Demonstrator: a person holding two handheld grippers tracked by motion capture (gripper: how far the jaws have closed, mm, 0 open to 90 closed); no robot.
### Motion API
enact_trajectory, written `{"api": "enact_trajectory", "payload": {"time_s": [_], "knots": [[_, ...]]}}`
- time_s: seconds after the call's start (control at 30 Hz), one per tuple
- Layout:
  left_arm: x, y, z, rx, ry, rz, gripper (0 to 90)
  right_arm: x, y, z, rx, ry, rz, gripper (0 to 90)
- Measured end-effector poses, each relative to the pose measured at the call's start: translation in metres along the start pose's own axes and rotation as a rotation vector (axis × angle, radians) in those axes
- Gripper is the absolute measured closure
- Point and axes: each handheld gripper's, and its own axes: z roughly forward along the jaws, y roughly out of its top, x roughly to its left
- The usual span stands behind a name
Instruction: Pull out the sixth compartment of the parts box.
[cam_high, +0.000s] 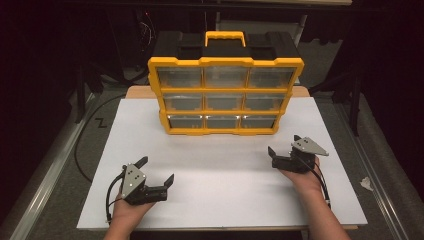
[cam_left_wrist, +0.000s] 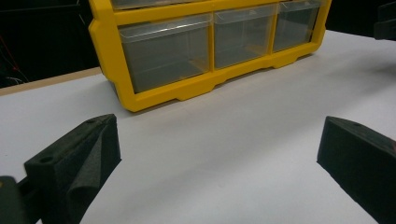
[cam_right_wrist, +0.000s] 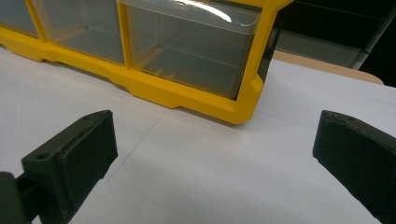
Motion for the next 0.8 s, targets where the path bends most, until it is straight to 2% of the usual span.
{"api": "enact_trajectory", "payload": {"time_s": [0.17,0.53,0.8], "knots": [[0.000,0.000,0.000,0.000,0.003,-0.004,0.2,0.002,-0.004,-0.005,0.013,0.007,-0.045,1.2],[0.000,0.000,0.000,-0.007,0.002,-0.009,0.2,0.000,-0.012,-0.011,0.050,-0.013,-0.081,1.2],[-0.001,-0.001,0.000,-0.003,0.003,-0.006,0.2,0.004,-0.014,-0.011,0.081,-0.032,-0.161,1.2]]}}
